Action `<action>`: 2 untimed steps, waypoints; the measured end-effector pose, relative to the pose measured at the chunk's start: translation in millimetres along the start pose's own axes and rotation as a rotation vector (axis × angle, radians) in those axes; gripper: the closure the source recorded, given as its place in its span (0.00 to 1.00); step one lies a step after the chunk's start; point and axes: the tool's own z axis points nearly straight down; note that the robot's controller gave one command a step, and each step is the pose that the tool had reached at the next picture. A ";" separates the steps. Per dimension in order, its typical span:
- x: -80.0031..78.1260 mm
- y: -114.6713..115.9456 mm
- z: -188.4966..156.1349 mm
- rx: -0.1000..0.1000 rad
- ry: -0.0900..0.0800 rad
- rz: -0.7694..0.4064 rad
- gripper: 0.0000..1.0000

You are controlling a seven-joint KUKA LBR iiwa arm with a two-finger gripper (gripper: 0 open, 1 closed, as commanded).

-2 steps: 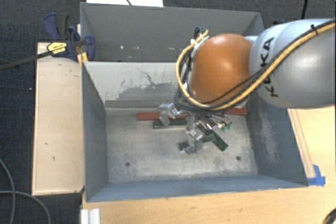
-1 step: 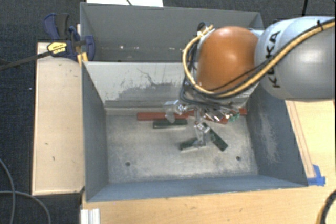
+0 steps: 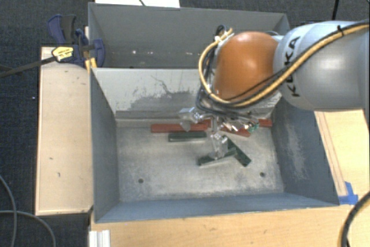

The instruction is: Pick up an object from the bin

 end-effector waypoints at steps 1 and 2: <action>9.9 2.2 53.2 -0.008 0.013 0.078 0.00; 72.1 -1.5 54.9 -0.009 0.014 0.021 1.00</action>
Offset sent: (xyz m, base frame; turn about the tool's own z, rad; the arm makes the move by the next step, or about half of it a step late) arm -0.0544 -0.0465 -0.0560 0.0164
